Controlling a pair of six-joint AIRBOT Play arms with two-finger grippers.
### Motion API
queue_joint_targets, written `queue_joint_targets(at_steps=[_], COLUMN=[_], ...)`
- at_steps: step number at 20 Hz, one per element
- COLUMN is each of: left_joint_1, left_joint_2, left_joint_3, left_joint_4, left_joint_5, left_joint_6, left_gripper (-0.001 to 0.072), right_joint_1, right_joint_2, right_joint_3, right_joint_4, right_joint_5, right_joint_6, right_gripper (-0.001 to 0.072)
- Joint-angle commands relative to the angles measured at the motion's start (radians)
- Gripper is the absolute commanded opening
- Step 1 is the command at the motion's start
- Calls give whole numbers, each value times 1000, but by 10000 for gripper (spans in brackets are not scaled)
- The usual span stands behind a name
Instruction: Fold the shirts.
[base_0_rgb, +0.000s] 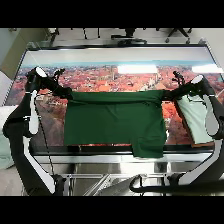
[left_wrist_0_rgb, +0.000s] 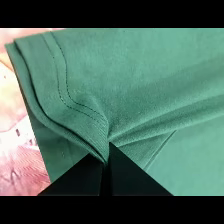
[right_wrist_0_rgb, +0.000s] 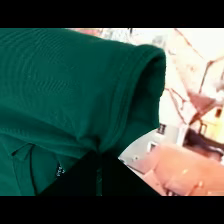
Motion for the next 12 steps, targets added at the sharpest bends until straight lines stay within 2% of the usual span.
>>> queue_joint_targets(at_steps=[1,2,3,4,5,6,7,9,10,11,12], left_joint_1=[-5,-5,-5,-5,-2,3,11,38,54,69,80], left_joint_2=[-4,-4,-2,0,7,18,34,83,109,137,164], left_joint_3=[2,2,2,2,3,3,2,2,2,2,-6], left_joint_4=[-4,-4,-6,-5,-5,-5,-5,-5,-5,-6,-7], left_joint_5=[29,29,30,38,54,67,75,49,14,-35,-81], left_joint_6=[-17,-24,-28,-41,-61,-76,-94,-137,-149,-164,-175], left_gripper=[25,47,364,612,603,605,604,604,604,604,604], right_joint_1=[6,6,6,6,6,6,6,3,-1,-9,-23], right_joint_2=[-2,-2,-1,0,2,4,8,40,74,114,165], right_joint_3=[0,0,0,1,2,2,3,3,3,3,3], right_joint_4=[0,0,0,1,1,6,13,16,14,14,8], right_joint_5=[-23,-23,-24,-29,-41,-61,-74,-62,-32,5,54], right_joint_6=[2,2,0,0,0,1,4,6,21,31,47], right_gripper=[23,23,24,34,59,184,256,262,315,404,408])
